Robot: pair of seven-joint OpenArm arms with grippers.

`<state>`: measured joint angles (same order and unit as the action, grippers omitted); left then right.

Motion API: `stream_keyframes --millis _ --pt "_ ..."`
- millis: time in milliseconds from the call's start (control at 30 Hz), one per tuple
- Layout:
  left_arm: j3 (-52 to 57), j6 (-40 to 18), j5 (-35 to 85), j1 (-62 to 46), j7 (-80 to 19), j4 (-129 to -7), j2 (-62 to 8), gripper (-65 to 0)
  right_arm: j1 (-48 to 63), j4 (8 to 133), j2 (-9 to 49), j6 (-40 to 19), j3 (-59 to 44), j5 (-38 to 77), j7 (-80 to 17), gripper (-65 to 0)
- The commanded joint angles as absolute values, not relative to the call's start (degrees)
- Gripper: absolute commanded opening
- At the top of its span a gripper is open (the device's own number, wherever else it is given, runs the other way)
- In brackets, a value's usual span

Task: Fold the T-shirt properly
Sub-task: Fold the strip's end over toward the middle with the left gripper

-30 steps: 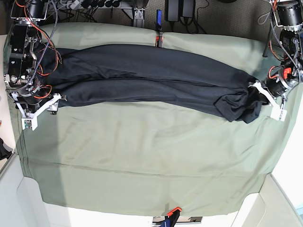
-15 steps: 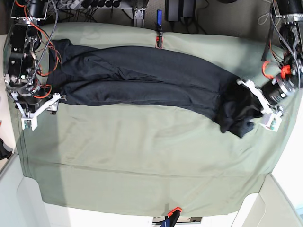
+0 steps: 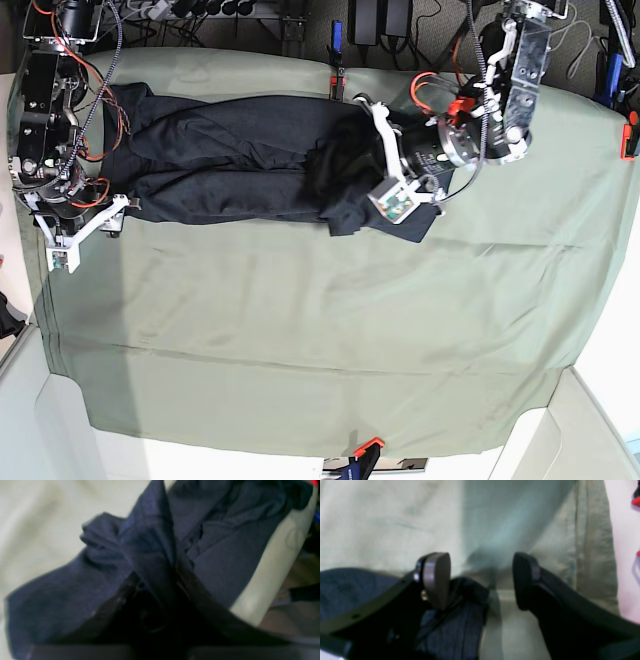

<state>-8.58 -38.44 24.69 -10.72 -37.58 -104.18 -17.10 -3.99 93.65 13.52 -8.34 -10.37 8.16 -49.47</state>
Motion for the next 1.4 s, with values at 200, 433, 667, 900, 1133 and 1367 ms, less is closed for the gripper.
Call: stream_keyframes --millis 200,433,667,900,1133,1367 --pt "-11.0 -39.8 30.6 -9.5 -36.9 -102.9 -16.0 -24.2 -1.3 97.9 14.3 -8.9 -13.1 12.5 -49.6 -26.0" --pt "-11.0 -40.0 47.0 -9.4 -46.4 -102.9 -16.1 -24.3 3.5 103.0 14.3 -11.9 -20.9 19.2 -50.5 -26.0" --pt "-11.0 -40.0 53.0 -9.4 -48.7 -102.9 -16.0 -24.4 9.1 103.2 14.3 -16.0 -23.6 24.4 -52.5 -26.0" --pt "-11.0 -40.0 54.3 -9.4 -48.3 -102.9 -16.0 -24.4 11.8 102.8 14.1 -16.8 -23.6 24.9 -51.1 -26.0" --pt "-11.0 -40.0 71.4 -9.4 -56.6 -106.8 -16.1 -24.4 11.8 99.5 12.2 -17.4 -20.0 25.5 -50.2 -26.0" --pt "-11.0 -40.0 72.6 -9.7 -58.1 -109.0 -16.0 -24.4 11.8 98.9 9.3 -20.0 -17.6 27.7 -50.2 -26.0"
